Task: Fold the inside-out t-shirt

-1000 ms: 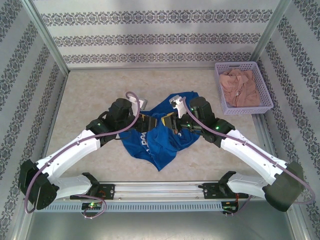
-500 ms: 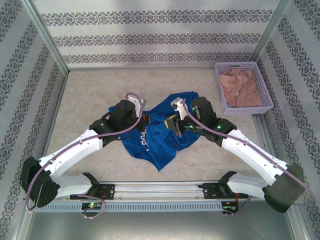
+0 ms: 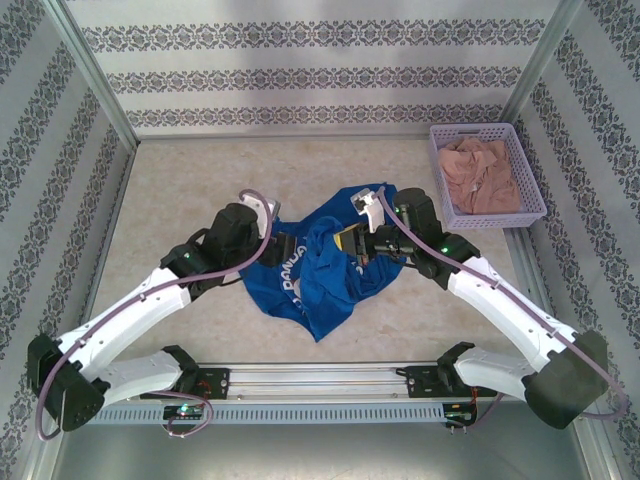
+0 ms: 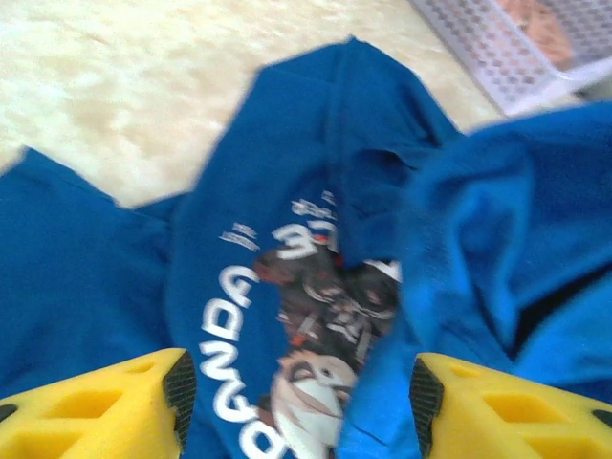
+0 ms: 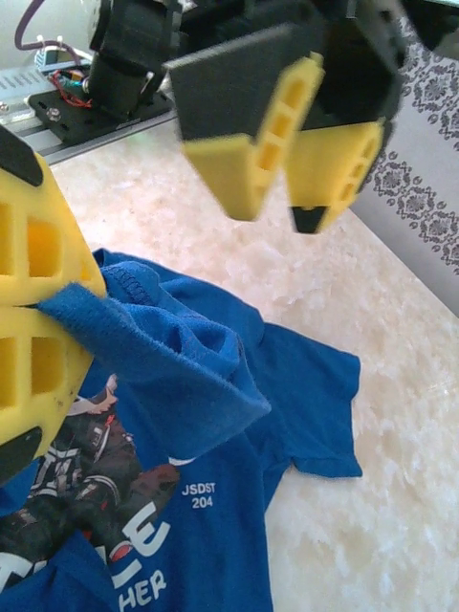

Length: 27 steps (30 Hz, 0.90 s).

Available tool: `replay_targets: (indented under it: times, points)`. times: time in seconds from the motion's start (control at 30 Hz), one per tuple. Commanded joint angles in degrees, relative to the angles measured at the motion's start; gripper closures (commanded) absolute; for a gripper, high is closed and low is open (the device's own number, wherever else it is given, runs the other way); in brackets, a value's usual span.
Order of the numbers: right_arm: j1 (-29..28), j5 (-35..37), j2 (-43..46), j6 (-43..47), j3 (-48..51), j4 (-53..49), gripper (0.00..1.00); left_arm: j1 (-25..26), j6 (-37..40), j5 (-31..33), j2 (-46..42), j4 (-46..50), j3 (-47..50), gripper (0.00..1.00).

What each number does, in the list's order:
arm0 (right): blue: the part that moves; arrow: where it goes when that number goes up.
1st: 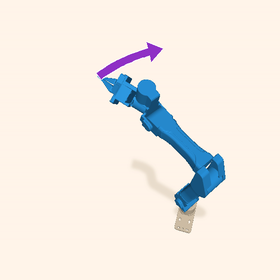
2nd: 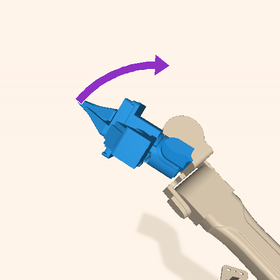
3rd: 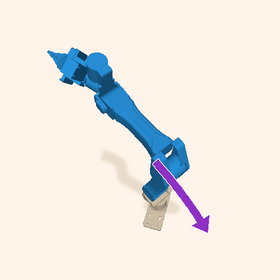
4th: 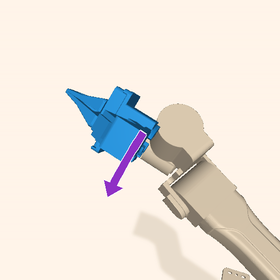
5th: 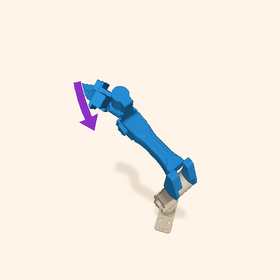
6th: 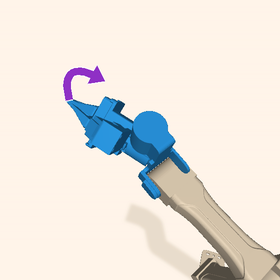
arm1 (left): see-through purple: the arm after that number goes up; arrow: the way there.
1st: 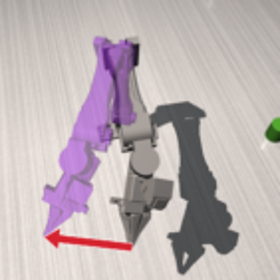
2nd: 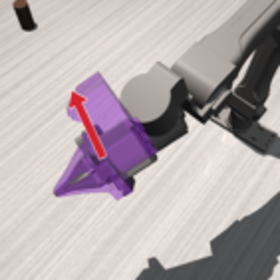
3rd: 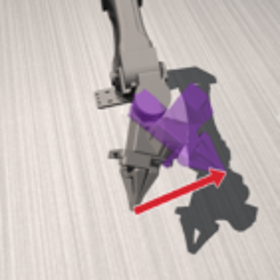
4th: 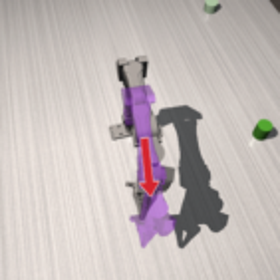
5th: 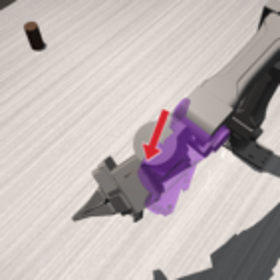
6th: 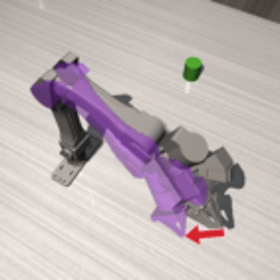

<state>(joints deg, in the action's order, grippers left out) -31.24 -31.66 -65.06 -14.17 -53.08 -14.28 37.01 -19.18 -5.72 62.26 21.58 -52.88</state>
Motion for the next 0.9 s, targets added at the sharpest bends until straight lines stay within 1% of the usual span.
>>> replay_targets:
  times: [0.0,0.07,0.17,0.27,0.37,0.5,0.63,0.8,0.87]
  points:
    - [0.2,-1.8,-0.5,-2.9,0.3,3.5,1.0,0.2,-4.5,-13.5,-1.4,-9.8,4.9,0.32]
    - [0.2,-2.2,-0.7,-2.9,0.3,3.6,1.0,0.1,-6.3,-14.7,-0.2,-12.0,5.6,0.3]
    - [0.2,-2.1,-0.6,-2.5,0.6,3.6,1.0,0.2,-7.2,-16.0,2.5,-13.7,4.5,0.34]
    - [0.1,-1.8,-0.3,-2.4,0.6,3.3,1.0,0.1,-8.4,-18.4,4.7,-16.7,3.8,0.43]
    - [0.1,-1.4,0.3,-2.1,1.0,3.4,1.0,-0.2,-8.9,-18.4,6.5,-17.5,2.8,0.53]
    - [0.0,-1.1,1.0,-1.8,1.6,2.9,1.0,-1.1,-9.5,-17.2,8.2,-17.7,2.2,0.61]
    - [0.0,-0.8,2.0,-1.3,2.2,2.8,1.0,-2.4,-10.8,-18.8,9.4,-20.2,2.3,0.68]
    - [0.1,-0.2,3.0,-0.9,3.0,3.2,1.0,-3.2,-12.0,-20.7,10.6,-22.7,2.4,0.85]
    - [0.0,0.5,3.7,-0.9,3.3,3.7,1.0,-3.6,-12.4,-21.2,10.6,-23.0,2.6,0.93]
